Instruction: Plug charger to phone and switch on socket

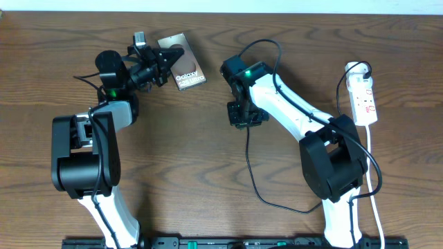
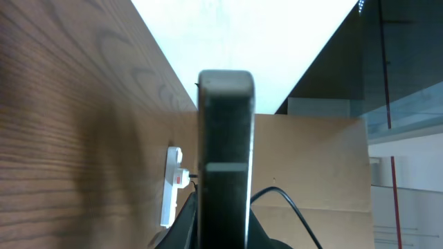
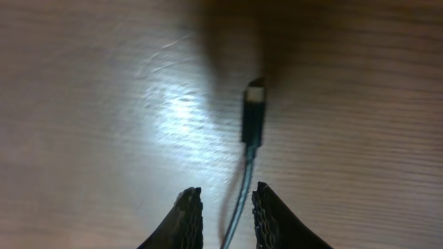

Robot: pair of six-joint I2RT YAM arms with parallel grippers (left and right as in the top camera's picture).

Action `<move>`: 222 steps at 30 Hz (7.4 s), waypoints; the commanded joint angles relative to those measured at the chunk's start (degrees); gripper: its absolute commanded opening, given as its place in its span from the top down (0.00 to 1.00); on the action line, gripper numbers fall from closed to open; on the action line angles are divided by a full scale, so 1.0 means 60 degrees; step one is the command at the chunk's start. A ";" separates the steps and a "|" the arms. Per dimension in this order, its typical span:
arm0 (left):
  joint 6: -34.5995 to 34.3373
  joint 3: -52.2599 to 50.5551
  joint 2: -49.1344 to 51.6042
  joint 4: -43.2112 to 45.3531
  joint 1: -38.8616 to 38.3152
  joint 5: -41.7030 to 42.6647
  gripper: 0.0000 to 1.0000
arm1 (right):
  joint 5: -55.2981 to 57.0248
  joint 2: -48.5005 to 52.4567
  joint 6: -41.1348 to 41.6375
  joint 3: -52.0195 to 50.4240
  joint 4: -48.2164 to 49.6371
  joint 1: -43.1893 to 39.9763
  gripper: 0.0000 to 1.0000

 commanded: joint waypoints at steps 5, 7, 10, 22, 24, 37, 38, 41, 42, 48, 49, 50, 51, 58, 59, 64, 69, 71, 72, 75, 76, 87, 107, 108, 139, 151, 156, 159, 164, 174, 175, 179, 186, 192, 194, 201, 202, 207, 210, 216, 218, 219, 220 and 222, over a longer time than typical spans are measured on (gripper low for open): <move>-0.0051 -0.0004 -0.0036 0.0135 0.0080 0.0189 0.93 | 0.1056 -0.0106 0.0583 -0.0186 0.0299 -0.0091 0.55; -0.0051 -0.0004 -0.0036 0.0135 0.0102 0.0189 0.93 | 0.1078 -0.0106 0.0586 -0.0233 0.0408 -0.0087 0.51; -0.0051 -0.0004 -0.0036 0.0135 0.0120 0.0193 0.92 | 0.1078 -0.0106 0.0586 -0.0393 0.0612 -0.0084 0.44; -0.0051 -0.0004 -0.0036 0.0135 0.0120 0.0189 0.93 | 0.1071 -0.0106 0.0874 -0.1395 0.1523 0.0029 0.73; -0.0051 -0.0004 -0.0036 0.0135 0.0120 0.0189 0.93 | 0.1075 -0.0106 0.0907 -0.1417 0.1548 0.0044 0.78; 0.0040 -0.0004 -0.0036 0.0131 0.0120 0.0193 0.93 | -0.0015 -0.0197 0.0583 -0.1322 0.1501 -0.0022 0.99; 0.0106 -0.0004 -0.0036 0.0131 0.0120 0.0193 0.93 | -0.0426 -0.0284 0.0244 -0.1311 0.1512 -0.0058 0.99; 0.0208 -0.0004 -0.0036 0.0127 0.0120 0.0240 0.93 | -0.1727 -0.0801 -0.1067 -0.1297 0.1545 -0.0233 0.99; 0.0251 -0.0004 -0.0036 0.0127 0.0120 0.0302 0.93 | -0.2361 -0.1042 -0.1654 -0.1297 0.1581 -0.0310 0.99; 0.0521 -0.0004 -0.0036 0.0127 0.0120 0.0674 0.93 | -0.6335 -0.2062 -0.4003 -0.1300 0.2091 -0.0747 0.99; 0.0535 -0.0004 -0.0036 0.0131 0.0120 0.0754 0.93 | -0.6889 -0.2073 -0.4229 -0.1304 0.2106 -0.0812 0.99; 0.0565 -0.0004 -0.0036 0.0135 0.0120 0.0841 0.92 | -0.7442 -0.2069 -0.4462 -0.1322 0.2098 -0.0889 0.99; 0.0565 -0.0004 -0.0036 0.0135 0.0120 0.0929 0.93 | -0.7941 -0.2033 -0.4623 -0.1388 0.2120 -0.0973 0.99; 0.0444 -0.0004 -0.0036 0.0801 -0.0018 0.1519 0.92 | -1.0867 -0.2000 -0.5031 -0.2725 0.3486 -0.1738 0.99; 0.0444 -0.0004 -0.0036 0.0812 -0.0058 0.1519 0.93 | -1.1187 -0.2000 -0.5031 -0.2983 0.3778 -0.1851 0.99; 0.0623 -0.0004 -0.0036 0.0882 -0.0372 0.1370 0.92 | -1.3329 -0.2000 -0.5027 -0.3956 0.5457 -0.2375 0.99; 0.0645 -0.0004 -0.0036 0.0911 -0.0739 0.0725 0.92 | -1.3438 -0.2000 -0.4994 -0.4160 0.5865 -0.2401 0.99; 0.0714 -0.0004 -0.0036 0.0911 -0.0863 0.0535 0.93 | -1.3602 -0.2000 -0.4991 -0.4160 0.6109 -0.2346 0.99; 0.0718 -0.0004 -0.0036 0.0911 -0.0929 0.0426 0.93 | -1.3679 -0.2000 -0.4991 -0.4160 0.6273 -0.2324 0.99; 0.0710 -0.0004 -0.0036 0.0911 -0.1100 0.0073 0.93 | -1.3387 -0.2000 -0.4834 -0.4160 0.6419 -0.2328 0.99; 0.0674 -0.0004 -0.0036 0.0907 -0.1137 -0.0062 0.93 | -1.3289 -0.1996 -0.4677 -0.4164 0.6495 -0.2339 0.99; -0.0233 -0.0004 -0.0036 0.0918 -0.1366 -0.1140 0.92 | -1.3249 -0.1643 -0.1912 -0.4167 0.8120 -0.2328 0.99; -0.0302 -0.0004 -0.0036 0.1126 -0.1359 -0.0699 0.92 | -1.3245 -0.1464 0.0087 -0.4167 0.9916 -0.2357 0.99; -0.0302 -0.0004 -0.0036 0.1126 -0.1359 -0.0678 0.93 | -1.3245 -0.1464 0.0091 -0.4167 0.9930 -0.2361 0.99; -0.0291 -0.0004 -0.0036 0.1126 -0.1359 -0.0419 0.92 | -1.2713 -0.1461 0.1111 -0.4167 1.0714 -0.2350 0.99; -0.0189 -0.0004 -0.0036 0.1122 -0.1359 -0.0459 0.93 | -1.2779 -0.1461 0.1417 -0.4167 1.1016 -0.2218 0.99; -0.0189 -0.0004 -0.0036 0.1126 -0.1359 -0.0452 0.93 | -1.2779 -0.1461 0.1417 -0.4167 1.1016 -0.2229 0.99; -0.0189 -0.0004 -0.0036 0.1126 -0.1359 -0.0452 0.93 | -1.2779 -0.1461 0.1417 -0.4167 1.1016 -0.2229 0.99; -0.0182 -0.0004 -0.0036 0.1122 -0.1359 -0.0452 0.93 | -1.2786 -0.1461 0.1421 -0.4167 1.1016 -0.2248 0.99; -0.0120 -0.0004 -0.0036 0.1122 -0.1359 -0.0448 0.93 | -1.2859 -0.1461 0.1446 -0.4167 1.1012 -0.2430 0.99; -0.0124 -0.0004 -0.0036 0.1122 -0.1359 -0.0448 0.93 | -1.2859 -0.1461 0.1446 -0.4167 1.1009 -0.2433 0.99; -0.0124 -0.0004 -0.0036 0.1126 -0.1359 -0.0452 0.92 | -1.2856 -0.1461 0.1446 -0.4167 1.1005 -0.2433 0.99; -0.0120 -0.0004 -0.0036 0.1122 -0.1359 -0.0444 0.93 | -1.2845 -0.1461 0.1519 -0.4167 1.1012 -0.2437 0.99; -0.0120 -0.0004 -0.0036 0.1126 -0.1359 -0.0441 0.93 | -1.2604 -0.1461 0.1763 -0.4167 1.1016 -0.2437 0.99; -0.0080 -0.0004 -0.0036 0.1126 -0.1359 -0.0375 0.93 | -1.2601 -0.1461 0.1763 -0.4167 1.1012 -0.2437 0.99; -0.0036 -0.0004 -0.0036 0.1122 -0.1359 -0.0350 0.93 | -1.2677 -0.1461 0.1767 -0.4167 1.1052 -0.2437 0.99; -0.0011 -0.0004 -0.0036 0.1122 -0.1359 -0.0350 0.92 | -1.2703 -0.1461 0.1785 -0.4167 1.1085 -0.2437 0.99; -0.0011 -0.0004 -0.0036 0.1122 -0.1359 -0.0350 0.93 | -1.2896 -0.1461 0.1945 -0.4167 1.1362 -0.2441 0.99; -0.0011 -0.0004 -0.0036 0.1122 -0.1359 -0.0346 0.93 | -1.2928 -0.1461 0.1945 -0.4167 1.1362 -0.2466 0.99; -0.0015 -0.0004 -0.0036 0.1126 -0.1359 -0.0350 0.93 | -1.2859 -0.1461 0.1942 -0.4167 1.1285 -0.2499 0.99; -0.0018 -0.0004 -0.0036 0.1126 -0.1359 -0.0350 0.93 | -1.2757 -0.1461 0.1934 -0.4171 1.1151 -0.2499 0.99; -0.0018 -0.0004 -0.0036 0.1126 -0.1359 -0.0350 0.93 | -1.2710 -0.1461 0.1923 -0.4171 1.1089 -0.2506 0.99; -0.0015 -0.0004 -0.0036 0.1126 -0.1359 -0.0350 0.92 | -1.2670 -0.1461 0.1902 -0.4171 1.1045 -0.2510 0.99; -0.0015 -0.0004 -0.0036 0.1126 -0.1359 -0.0350 0.93 | -1.2662 -0.1461 0.1902 -0.4171 1.1038 -0.2514 0.99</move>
